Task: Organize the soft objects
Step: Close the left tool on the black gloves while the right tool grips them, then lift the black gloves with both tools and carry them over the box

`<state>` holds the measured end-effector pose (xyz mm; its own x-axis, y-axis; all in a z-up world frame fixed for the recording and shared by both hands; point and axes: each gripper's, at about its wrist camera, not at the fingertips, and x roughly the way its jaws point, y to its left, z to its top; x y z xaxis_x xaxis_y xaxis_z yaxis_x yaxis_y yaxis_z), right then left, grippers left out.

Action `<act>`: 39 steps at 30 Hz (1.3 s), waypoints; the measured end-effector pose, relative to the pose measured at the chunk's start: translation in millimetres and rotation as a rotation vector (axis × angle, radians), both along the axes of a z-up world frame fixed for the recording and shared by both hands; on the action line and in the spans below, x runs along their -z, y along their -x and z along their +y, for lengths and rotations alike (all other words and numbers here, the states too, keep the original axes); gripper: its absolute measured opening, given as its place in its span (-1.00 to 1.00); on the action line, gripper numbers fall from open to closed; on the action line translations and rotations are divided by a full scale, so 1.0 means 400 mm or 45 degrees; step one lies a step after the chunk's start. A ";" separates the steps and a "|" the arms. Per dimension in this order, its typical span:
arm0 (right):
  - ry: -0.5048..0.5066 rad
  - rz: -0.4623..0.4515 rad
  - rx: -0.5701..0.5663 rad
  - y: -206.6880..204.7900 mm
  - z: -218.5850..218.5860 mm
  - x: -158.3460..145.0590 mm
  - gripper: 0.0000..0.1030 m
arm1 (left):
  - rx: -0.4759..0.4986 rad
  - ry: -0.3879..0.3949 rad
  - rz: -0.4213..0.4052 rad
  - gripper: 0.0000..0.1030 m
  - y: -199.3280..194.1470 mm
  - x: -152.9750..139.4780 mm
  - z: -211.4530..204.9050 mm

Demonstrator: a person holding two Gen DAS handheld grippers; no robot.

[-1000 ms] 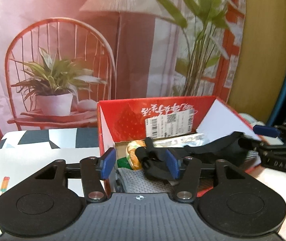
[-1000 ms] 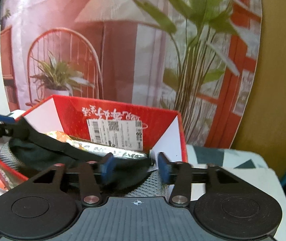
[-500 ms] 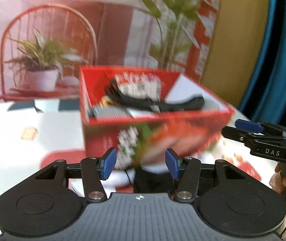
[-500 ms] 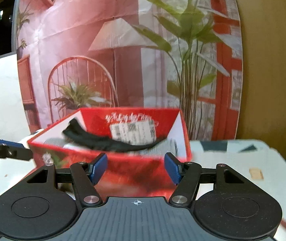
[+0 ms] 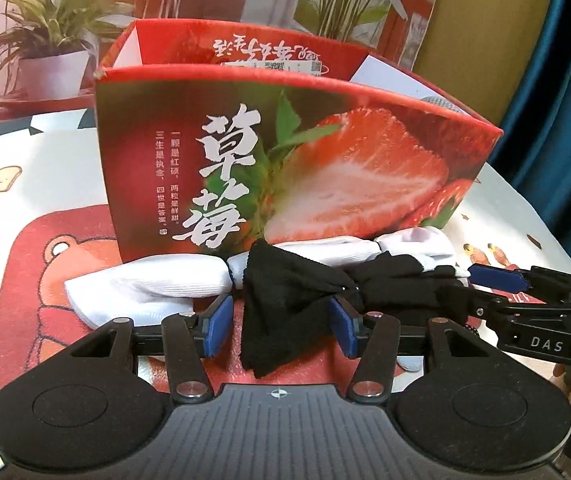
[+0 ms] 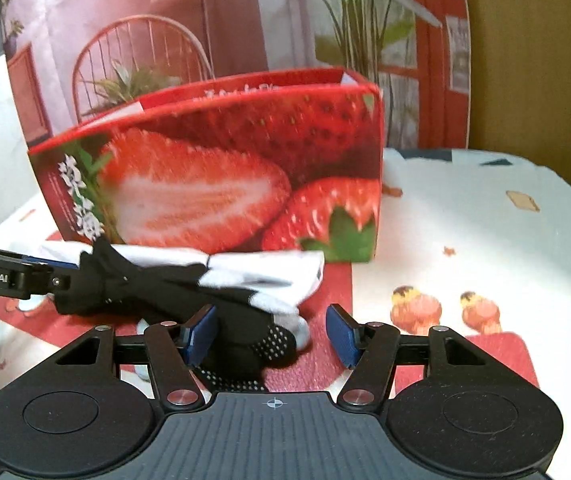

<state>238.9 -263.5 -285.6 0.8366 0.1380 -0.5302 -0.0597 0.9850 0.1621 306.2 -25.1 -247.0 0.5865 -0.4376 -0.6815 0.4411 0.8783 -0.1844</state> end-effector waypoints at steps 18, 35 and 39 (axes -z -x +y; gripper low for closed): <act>-0.028 0.036 -0.116 -0.011 0.007 0.012 -0.42 | 0.017 0.032 -0.046 -0.64 0.047 0.012 -0.010; 0.019 -0.006 -0.165 0.028 0.049 -0.029 -0.78 | -0.017 0.032 -0.125 -0.71 0.119 -0.034 -0.002; 0.023 -0.038 -0.167 0.038 0.054 -0.055 -0.78 | -0.019 0.031 -0.172 -0.71 0.134 -0.059 -0.003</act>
